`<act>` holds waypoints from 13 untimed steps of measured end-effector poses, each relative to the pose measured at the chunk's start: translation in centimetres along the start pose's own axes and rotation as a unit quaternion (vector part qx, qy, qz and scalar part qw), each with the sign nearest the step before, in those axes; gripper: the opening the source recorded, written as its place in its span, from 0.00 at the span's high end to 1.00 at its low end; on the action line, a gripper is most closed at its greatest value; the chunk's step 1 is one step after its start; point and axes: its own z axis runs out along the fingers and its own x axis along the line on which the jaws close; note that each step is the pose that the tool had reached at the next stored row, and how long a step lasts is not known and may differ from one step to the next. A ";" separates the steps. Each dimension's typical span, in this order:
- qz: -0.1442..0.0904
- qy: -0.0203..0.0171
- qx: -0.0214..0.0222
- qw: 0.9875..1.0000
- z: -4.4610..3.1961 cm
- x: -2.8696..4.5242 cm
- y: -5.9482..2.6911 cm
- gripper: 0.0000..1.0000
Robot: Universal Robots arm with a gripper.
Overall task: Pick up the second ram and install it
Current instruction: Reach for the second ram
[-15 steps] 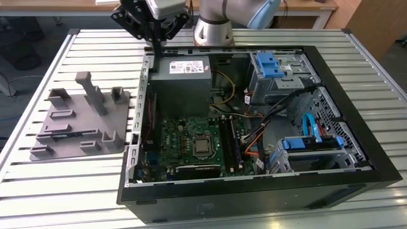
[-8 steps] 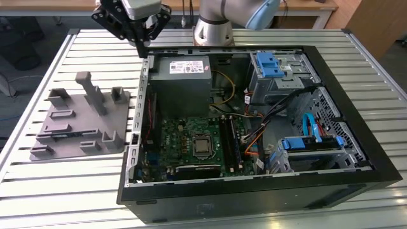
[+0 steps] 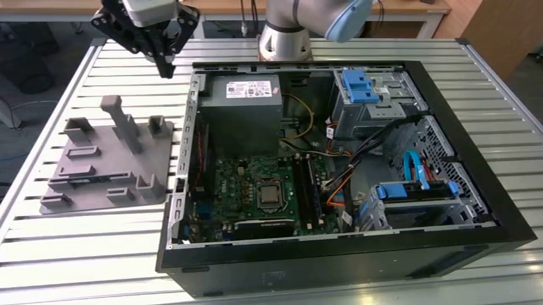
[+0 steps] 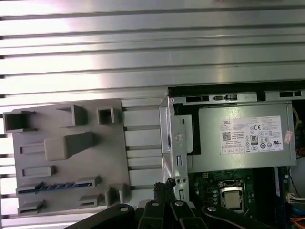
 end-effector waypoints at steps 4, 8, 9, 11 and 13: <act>0.000 0.000 0.000 1.000 -0.04 1.74 -0.13 0.90; 0.000 0.000 0.000 1.000 -0.08 3.26 -0.25 0.90; 0.000 0.000 0.000 1.000 -0.09 3.60 -0.27 0.90; 0.000 0.000 0.000 1.000 -0.11 4.25 -0.32 0.90; 0.000 0.000 0.000 1.000 -0.13 4.87 -0.37 0.90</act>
